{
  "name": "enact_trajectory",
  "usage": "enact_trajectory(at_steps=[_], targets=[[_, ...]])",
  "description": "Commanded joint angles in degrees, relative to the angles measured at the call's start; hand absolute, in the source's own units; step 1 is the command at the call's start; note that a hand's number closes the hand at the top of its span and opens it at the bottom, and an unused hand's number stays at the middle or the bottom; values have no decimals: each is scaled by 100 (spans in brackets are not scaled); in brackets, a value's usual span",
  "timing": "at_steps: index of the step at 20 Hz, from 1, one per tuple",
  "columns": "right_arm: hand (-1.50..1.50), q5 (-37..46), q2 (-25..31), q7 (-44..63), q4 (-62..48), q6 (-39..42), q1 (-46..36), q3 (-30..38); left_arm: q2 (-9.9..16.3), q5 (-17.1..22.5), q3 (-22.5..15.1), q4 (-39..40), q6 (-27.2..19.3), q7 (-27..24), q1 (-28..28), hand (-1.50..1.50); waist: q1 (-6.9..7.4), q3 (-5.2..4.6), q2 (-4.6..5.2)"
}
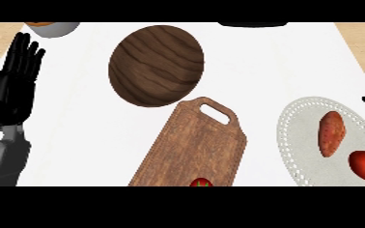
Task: Pick the sweet potato from the placemat and place it in the bowl
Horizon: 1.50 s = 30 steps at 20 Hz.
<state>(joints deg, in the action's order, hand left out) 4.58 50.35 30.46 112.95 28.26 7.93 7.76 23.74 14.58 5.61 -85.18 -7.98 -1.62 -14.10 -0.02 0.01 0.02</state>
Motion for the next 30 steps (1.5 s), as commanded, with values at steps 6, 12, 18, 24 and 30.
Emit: enact_trajectory(at_steps=[6, 12, 18, 24, 30], targets=[[-150, 1468, -891, -914, -1092, -124, -99, -321, -266, -269, 150, 159, 129, -342, 166, 0, -3, 0, 1], [-150, 1634, -1065, -1604, -1145, 75, -48, 140, -155, -293, 409, 349, 368, -203, -99, 0, -33, -1, -2], [-150, 2312, -1332, -2496, -1862, -209, -158, 17, -122, -228, 574, 439, 508, 73, -367, 0, -29, 0, 1], [-150, 2691, -1714, -2316, -2082, -91, -337, -3, -400, -394, 551, -82, 497, -40, 167, 0, -8, -1, -5], [-150, 2904, -1725, -2518, -2641, 198, -862, 141, -504, -511, 538, -167, 548, 148, 97, 0, -3, -1, -4]])
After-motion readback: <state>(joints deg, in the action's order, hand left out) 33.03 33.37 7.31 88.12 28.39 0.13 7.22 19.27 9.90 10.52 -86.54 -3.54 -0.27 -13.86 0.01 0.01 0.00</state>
